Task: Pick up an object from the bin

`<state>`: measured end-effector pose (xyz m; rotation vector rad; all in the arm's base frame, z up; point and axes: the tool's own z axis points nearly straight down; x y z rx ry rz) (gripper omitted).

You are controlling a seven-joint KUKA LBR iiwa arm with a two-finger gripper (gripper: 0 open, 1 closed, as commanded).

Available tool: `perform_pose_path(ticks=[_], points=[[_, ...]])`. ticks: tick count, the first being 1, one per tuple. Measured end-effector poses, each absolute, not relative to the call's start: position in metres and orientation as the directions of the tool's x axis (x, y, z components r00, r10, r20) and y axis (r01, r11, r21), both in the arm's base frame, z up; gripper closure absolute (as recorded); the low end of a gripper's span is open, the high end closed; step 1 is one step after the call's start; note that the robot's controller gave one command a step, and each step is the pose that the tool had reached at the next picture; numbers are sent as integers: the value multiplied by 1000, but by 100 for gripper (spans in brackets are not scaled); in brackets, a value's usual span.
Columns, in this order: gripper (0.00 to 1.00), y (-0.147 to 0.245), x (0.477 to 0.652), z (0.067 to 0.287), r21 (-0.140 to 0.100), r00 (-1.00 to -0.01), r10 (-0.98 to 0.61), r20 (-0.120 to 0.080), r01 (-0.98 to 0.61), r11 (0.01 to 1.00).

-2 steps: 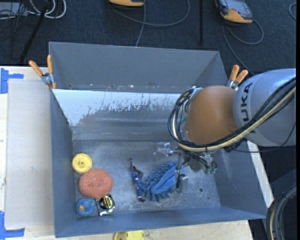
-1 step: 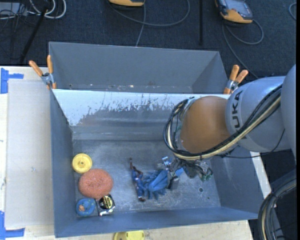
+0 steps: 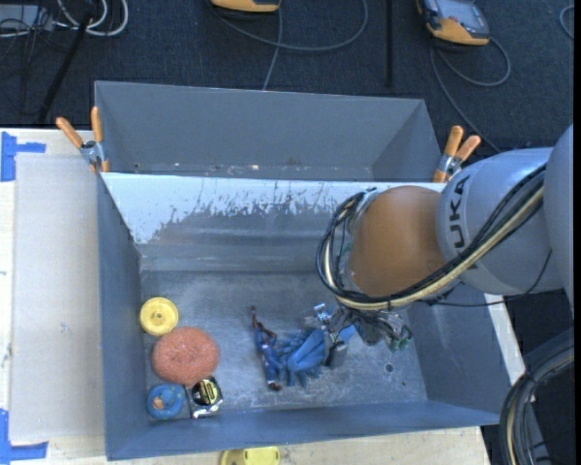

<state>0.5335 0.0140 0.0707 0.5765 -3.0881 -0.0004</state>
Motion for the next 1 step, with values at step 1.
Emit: perform_pose_path(ticks=[1], points=[[100, 24, 577, 232, -1, -937, -349, -4, -349, 937]])
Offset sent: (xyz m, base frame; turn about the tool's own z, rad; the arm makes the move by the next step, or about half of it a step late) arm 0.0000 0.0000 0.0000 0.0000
